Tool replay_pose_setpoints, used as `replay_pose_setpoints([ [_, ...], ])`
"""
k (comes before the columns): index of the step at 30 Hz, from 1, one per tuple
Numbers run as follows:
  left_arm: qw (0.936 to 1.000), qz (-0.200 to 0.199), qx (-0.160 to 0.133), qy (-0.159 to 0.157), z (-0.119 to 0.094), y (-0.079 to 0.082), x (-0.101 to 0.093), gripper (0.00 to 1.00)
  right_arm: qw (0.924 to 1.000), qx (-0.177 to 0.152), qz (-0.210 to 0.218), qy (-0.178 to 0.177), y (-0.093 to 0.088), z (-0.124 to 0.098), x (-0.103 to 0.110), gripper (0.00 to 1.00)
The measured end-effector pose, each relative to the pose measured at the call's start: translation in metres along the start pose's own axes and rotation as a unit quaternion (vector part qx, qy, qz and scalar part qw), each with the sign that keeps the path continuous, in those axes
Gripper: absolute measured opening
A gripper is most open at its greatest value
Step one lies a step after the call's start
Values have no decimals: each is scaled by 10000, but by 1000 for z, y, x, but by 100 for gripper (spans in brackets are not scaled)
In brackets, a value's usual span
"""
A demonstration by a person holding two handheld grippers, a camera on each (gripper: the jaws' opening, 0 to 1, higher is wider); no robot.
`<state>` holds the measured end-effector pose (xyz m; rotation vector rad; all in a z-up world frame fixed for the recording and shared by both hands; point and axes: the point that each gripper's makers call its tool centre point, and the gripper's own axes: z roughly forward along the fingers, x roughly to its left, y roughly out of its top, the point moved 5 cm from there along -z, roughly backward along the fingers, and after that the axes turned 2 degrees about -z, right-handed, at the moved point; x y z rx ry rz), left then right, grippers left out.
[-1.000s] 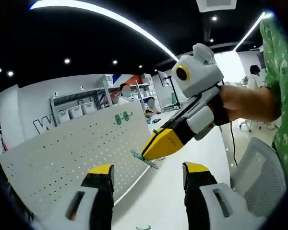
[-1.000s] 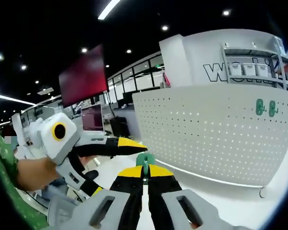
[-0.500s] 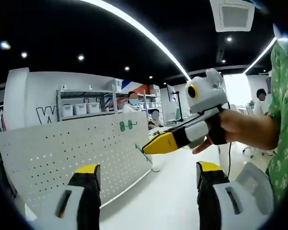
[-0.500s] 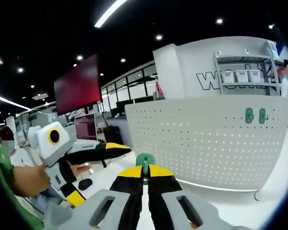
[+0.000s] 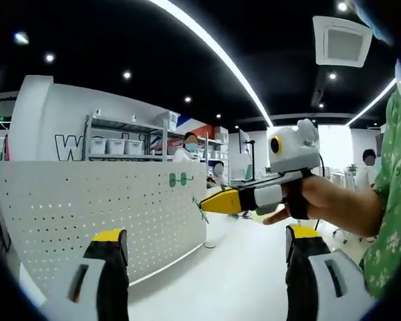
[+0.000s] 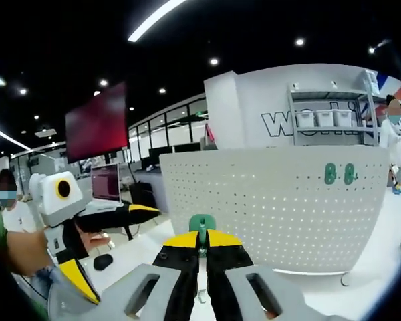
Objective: Insert the hook assembly into the mounting plate slot until the hook locks in place.
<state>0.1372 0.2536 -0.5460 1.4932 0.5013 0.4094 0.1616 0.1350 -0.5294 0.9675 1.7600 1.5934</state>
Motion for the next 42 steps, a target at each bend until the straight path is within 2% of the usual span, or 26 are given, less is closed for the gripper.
replay_pose_setpoints([
  [8,10000,-25,-23,76,-5,-1,6,100,9994,-174,-94,-279,6,4,-12,1],
  [20,9988,-168,-104,456,-17,-8,25,100,9950,-526,-194,-826,21,14,-43,1],
  [26,9977,-208,-73,634,-24,-13,36,100,9880,-847,-181,-1277,31,15,-72,1],
  [32,9970,-183,31,751,-27,-19,46,100,9785,-1144,-424,-1662,42,19,-93,1],
  [42,9960,-241,93,857,-27,-24,57,100,9655,-1394,-709,-2084,44,33,-117,1],
])
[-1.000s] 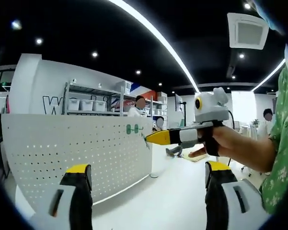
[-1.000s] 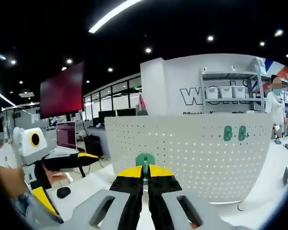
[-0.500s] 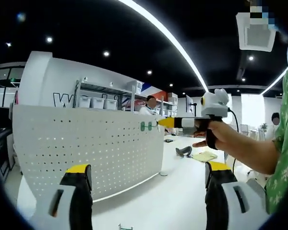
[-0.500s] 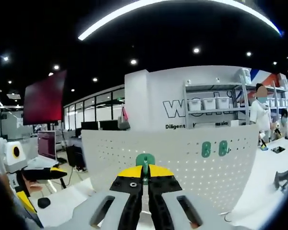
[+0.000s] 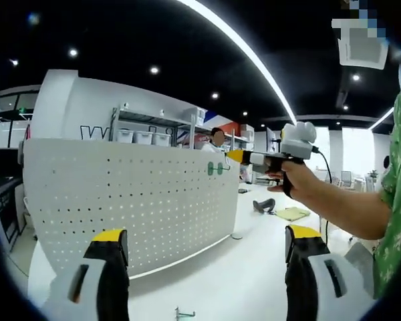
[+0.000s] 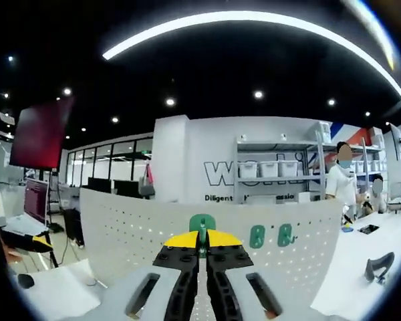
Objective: Insert the hook assembly into the mounting plate slot until the hook locks in place.
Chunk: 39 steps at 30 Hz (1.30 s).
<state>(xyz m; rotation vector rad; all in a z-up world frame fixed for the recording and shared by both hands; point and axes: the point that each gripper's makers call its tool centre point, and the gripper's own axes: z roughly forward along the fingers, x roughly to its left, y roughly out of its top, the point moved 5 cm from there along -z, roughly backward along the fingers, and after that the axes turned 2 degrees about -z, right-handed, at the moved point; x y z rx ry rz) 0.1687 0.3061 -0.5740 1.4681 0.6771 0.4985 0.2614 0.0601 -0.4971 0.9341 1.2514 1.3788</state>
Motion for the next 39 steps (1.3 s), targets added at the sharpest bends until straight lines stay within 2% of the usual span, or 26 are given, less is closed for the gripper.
replay_pose_setpoints([
  [8,10000,-38,53,41,3,-3,5,99,9997,-119,-81,-201,-9,17,-14,1],
  [20,9998,-106,111,106,4,-8,13,98,9987,-292,-254,-335,-15,48,-19,1],
  [27,9997,-116,140,154,2,-8,18,97,9972,-336,-482,-456,-21,61,-23,1],
  [39,9997,-129,180,139,4,-11,19,96,9969,-273,-551,-484,-37,77,-27,1],
])
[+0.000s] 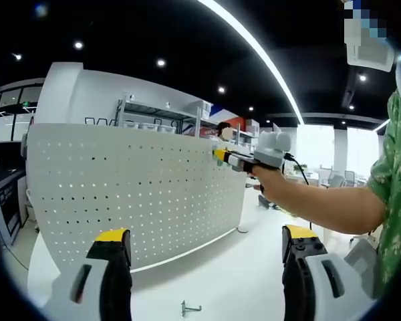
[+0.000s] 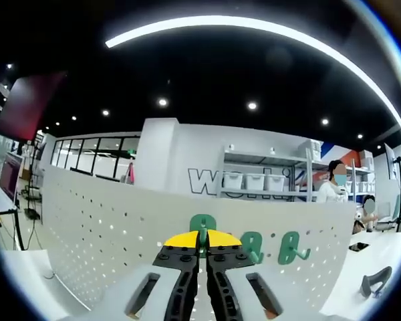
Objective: Insert the hook assembly into the mounting plate slot until the hook locks in place.
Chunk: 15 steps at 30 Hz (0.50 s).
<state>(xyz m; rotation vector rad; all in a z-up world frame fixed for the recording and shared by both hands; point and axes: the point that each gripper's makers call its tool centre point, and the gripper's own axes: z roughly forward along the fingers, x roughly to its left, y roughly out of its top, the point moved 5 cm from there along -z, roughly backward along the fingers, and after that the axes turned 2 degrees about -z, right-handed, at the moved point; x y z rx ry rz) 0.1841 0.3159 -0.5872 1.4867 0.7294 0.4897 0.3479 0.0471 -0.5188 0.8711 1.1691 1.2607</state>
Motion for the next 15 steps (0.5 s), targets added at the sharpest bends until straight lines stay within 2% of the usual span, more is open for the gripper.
replay_pose_setpoints([
  [15,10000,33,76,-25,2,-1,2,94,10000,-5,27,-54,-4,7,-1,1],
])
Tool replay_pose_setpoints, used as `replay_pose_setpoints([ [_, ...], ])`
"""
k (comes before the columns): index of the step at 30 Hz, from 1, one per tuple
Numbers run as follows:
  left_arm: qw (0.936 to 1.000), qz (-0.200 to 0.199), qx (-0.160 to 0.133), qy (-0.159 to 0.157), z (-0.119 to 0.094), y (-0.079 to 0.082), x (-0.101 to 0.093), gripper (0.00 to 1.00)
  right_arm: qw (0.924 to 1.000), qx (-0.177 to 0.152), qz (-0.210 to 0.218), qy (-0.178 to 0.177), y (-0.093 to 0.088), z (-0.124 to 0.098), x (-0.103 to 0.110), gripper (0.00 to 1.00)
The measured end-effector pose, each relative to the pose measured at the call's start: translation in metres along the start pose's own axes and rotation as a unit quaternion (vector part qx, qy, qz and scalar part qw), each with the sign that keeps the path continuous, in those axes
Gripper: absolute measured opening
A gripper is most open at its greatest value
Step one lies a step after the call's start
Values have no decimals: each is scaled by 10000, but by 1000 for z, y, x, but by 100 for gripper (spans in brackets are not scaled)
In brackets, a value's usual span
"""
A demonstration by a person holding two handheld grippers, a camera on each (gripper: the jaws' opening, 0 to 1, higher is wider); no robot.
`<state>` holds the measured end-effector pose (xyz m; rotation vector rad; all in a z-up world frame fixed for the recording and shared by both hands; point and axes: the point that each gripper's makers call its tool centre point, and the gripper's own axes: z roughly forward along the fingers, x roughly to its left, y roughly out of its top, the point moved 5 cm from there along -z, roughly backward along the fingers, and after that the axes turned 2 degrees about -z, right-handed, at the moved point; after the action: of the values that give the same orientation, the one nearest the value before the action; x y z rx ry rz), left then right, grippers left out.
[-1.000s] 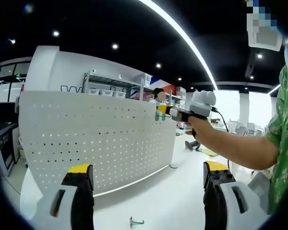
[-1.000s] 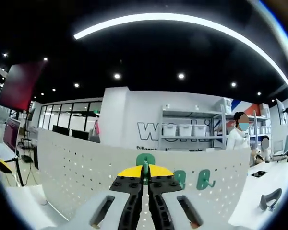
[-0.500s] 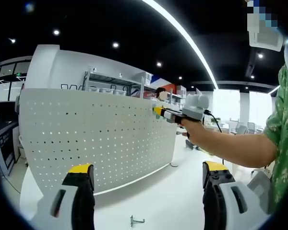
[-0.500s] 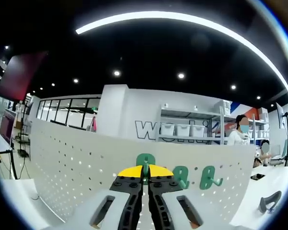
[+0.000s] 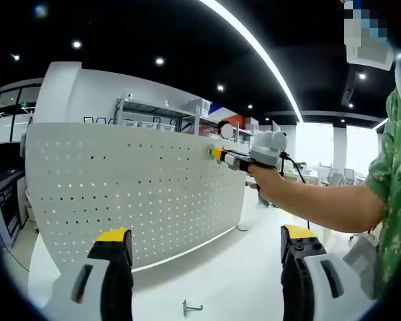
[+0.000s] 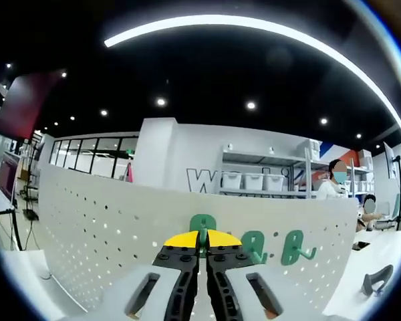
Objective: Insert the hook assembly into the mounting plate slot until the hook locks in place.
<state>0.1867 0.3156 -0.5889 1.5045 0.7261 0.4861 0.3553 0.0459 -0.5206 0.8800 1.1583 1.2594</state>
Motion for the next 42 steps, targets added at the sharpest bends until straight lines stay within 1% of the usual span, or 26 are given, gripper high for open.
replay_pose_setpoints([
  [15,10000,-9,13,12,-2,-1,3,92,10000,28,58,-31,-5,3,0,1],
  [35,10000,-12,30,11,-2,-2,4,90,9999,149,-22,4,-12,3,1,1],
  [42,10000,-22,47,14,-3,-3,5,90,9998,178,-120,30,-14,4,1,1],
])
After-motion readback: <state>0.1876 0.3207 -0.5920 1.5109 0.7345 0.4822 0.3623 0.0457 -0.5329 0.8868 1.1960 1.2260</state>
